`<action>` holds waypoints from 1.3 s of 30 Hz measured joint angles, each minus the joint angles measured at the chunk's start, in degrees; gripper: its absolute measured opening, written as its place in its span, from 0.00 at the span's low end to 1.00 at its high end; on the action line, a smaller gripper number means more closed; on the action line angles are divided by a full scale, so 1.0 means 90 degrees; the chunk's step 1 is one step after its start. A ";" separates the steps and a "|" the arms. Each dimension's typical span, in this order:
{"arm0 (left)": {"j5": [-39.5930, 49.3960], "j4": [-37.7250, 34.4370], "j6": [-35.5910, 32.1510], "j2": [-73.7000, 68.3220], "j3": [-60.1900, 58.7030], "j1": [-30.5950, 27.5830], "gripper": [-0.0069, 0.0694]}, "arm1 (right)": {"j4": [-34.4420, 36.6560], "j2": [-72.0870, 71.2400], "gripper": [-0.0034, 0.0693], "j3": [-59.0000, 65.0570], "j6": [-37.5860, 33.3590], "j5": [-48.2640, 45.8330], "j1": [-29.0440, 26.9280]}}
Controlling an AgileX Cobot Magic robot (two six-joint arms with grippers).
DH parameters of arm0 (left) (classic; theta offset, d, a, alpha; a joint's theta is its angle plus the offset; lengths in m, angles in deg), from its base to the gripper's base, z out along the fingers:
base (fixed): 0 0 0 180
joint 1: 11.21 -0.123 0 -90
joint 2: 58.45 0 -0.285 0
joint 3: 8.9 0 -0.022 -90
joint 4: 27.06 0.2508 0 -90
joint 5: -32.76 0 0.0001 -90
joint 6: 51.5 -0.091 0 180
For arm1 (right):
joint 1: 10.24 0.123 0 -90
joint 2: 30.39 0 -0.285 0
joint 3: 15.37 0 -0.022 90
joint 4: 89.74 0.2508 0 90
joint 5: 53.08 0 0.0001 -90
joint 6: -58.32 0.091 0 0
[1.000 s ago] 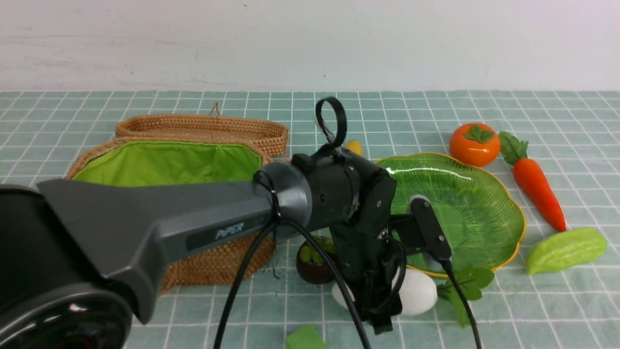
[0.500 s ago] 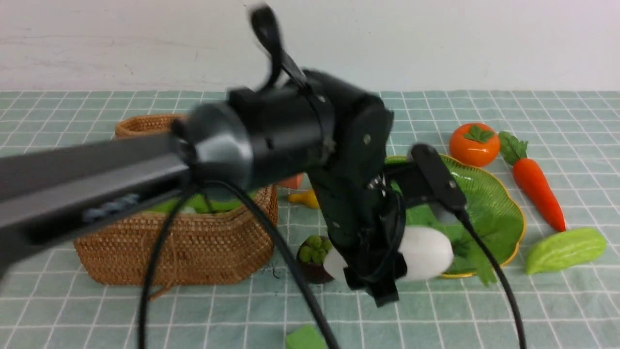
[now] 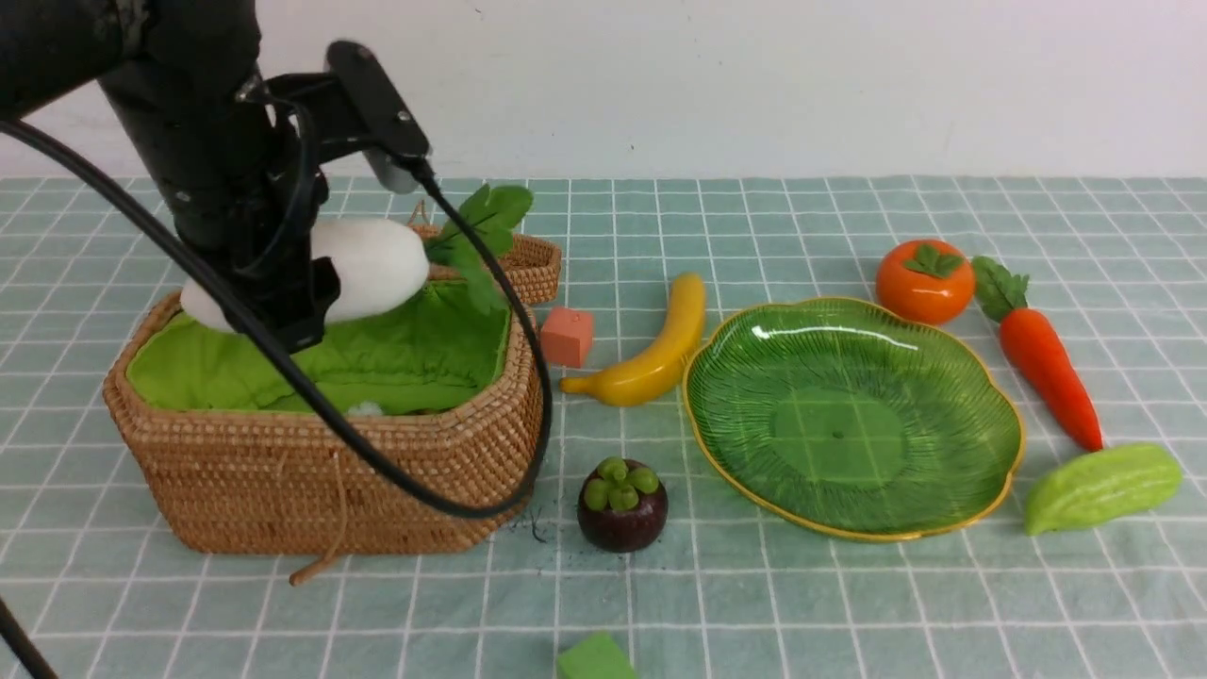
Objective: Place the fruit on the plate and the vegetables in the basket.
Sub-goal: Take a daikon with your left arm and place it on the basket on the left, then grab a mangosteen with your left arm and put it on the plate on the right
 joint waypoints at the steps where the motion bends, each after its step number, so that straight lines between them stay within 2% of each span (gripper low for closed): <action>1: -0.0011 -0.0079 -0.0136 -0.0081 0.0000 -0.0093 0.70 | 0.0000 0.0000 0.37 0.0000 0.0000 -0.0066 0.0000; 6: -0.0057 -0.0163 -0.0239 -0.0310 0.0000 -0.0290 0.73 | 0.0000 0.0000 0.37 0.0000 0.0000 -0.0186 0.0000; 7: -0.0058 -0.0156 -0.0206 -0.0316 0.0000 -0.0290 0.76 | 0.0000 0.0000 0.37 0.0000 0.0000 -0.0186 0.0000; 8: -0.0064 -0.0150 -0.0102 -0.0316 0.0000 -0.0290 0.85 | 0.0000 0.0000 0.37 0.0000 0.0000 -0.0186 0.0000; 9: -0.0064 -0.0150 -0.0086 -0.0316 0.0000 -0.0290 0.85 | 0.0000 0.0000 0.37 0.0000 0.0000 -0.0186 0.0000; 10: -0.0046 -0.0150 0.0138 -0.0316 0.0000 -0.0290 0.93 | 0.0000 0.0000 0.37 0.0000 0.0000 -0.0186 0.0000; 11: -0.0045 -0.0150 0.0171 -0.0316 0.0000 -0.0290 0.93 | 0.0000 0.0000 0.37 0.0000 0.0000 -0.0186 0.0000; 14: 0.0086 -0.0345 0.1175 -0.0270 0.0000 -0.0290 0.94 | -0.0103 0.0000 0.37 -0.0081 0.0000 -0.0255 0.0000; 16: 0.0083 -0.0585 0.1862 -0.0166 0.0000 -0.0216 0.86 | -0.0267 0.0000 0.37 -0.0217 0.0000 -0.0428 0.0000; 17: 0.0083 -0.0613 0.1926 -0.0166 0.0000 -0.0198 0.86 | -0.0283 0.0000 0.37 -0.0235 0.0000 -0.0457 0.0000; 18: 0.0106 -0.0810 0.2307 -0.0052 0.0000 0.0066 0.72 | -0.0422 0.0000 0.37 -0.0392 0.0012 -0.0706 0.0000; 19: 0.0156 -0.0926 0.2425 -0.0015 0.0000 0.0254 0.64 | -0.0483 0.0000 0.37 -0.0486 0.0039 -0.0845 0.0000; 20: 0.0220 -0.1025 0.2533 0.0009 0.0000 0.0604 0.51 | -0.0546 0.0000 0.37 -0.0575 0.0068 -0.1064 0.0000; 21: 0.0232 -0.1045 0.2545 0.0009 0.0000 0.0604 0.48 | -0.0555 0.0000 0.37 -0.0590 0.0077 -0.1102 0.0000; 22: 0.0270 -0.1145 0.2593 0.0009 0.0000 0.0939 0.37 | -0.0580 0.0000 0.37 -0.0655 0.0116 -0.1274 0.0000; 23: 0.0281 -0.1330 0.2644 -0.0075 0.0000 0.1555 0.20 | -0.0597 0.0000 0.37 -0.0709 0.0173 -0.1524 0.0000; 24: 0.0257 -0.1392 0.2645 -0.0141 0.0006 0.1814 0.14 | -0.0597 0.0000 0.37 -0.0715 0.0177 -0.1642 0.0000; 26: 0.0170 -0.1561 0.2611 -0.0426 0.0061 0.2360 0.07 | -0.0597 0.0000 0.37 -0.0715 0.0198 -0.1855 0.0000; 28: 0.0109 -0.1563 0.2531 -0.0682 0.0173 0.2653 0.08 | -0.0604 0.0000 0.37 -0.0715 0.0205 -0.1862 0.0000; 30: 0.0087 -0.1516 0.2446 -0.1010 0.0301 0.2808 0.11 | -0.0604 0.0000 0.37 -0.0715 0.0211 -0.1862 0.0000; 34: -0.0139 -0.1076 0.2362 -0.1794 0.0688 0.2911 0.42 | -0.0564 0.0000 0.37 -0.0715 0.0211 -0.1862 0.0000; 35: -0.0160 -0.1076 0.2362 -0.1819 0.0699 0.2911 0.44 | -0.0558 0.0000 0.37 -0.0715 0.0217 -0.1862 0.0000; 36: -0.0360 -0.0793 0.2362 -0.2000 0.0754 0.2897 0.60 | -0.0508 0.0000 0.37 -0.0715 0.0223 -0.1862 0.0000; 37: -0.0422 -0.0758 0.2368 -0.2017 0.0762 0.2890 0.62 | -0.0509 0.0000 0.37 -0.0715 0.0223 -0.1862 0.0000; 39: -0.0786 -0.0227 0.2374 -0.2234 0.0788 0.2890 0.83 | -0.0463 0.0000 0.37 -0.0715 0.0244 -0.1862 0.0000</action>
